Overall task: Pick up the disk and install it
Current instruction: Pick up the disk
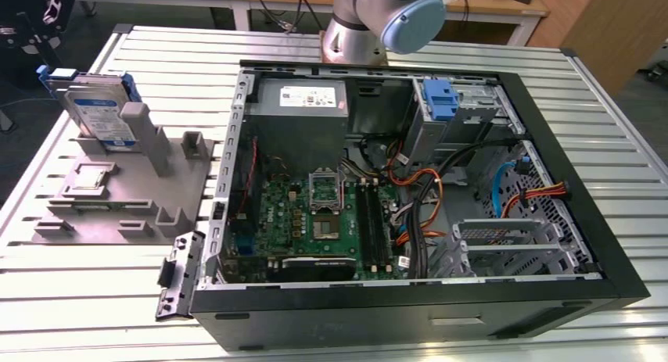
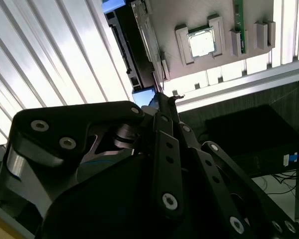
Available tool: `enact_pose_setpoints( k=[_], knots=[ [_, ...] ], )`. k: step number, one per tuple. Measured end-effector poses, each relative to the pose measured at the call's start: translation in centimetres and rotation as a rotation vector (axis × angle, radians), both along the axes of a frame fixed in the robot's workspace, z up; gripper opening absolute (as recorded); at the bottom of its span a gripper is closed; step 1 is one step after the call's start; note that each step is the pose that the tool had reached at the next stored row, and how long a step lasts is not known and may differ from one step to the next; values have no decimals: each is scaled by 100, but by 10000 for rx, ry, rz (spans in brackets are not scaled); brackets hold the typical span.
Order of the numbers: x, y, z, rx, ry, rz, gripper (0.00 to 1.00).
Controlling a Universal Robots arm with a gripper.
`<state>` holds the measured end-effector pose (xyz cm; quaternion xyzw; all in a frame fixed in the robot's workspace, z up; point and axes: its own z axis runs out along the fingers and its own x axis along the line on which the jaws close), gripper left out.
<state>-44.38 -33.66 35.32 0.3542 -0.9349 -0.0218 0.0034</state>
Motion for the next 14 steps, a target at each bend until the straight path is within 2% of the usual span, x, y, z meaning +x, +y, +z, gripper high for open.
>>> enact_pose_setpoints(
  k=[9,11,14],
  knots=[
    [0,0,0,1,-1,47,10],
    [0,0,0,0,-1,187,10],
    [0,0,-1,1,0,684,10]
  ],
)
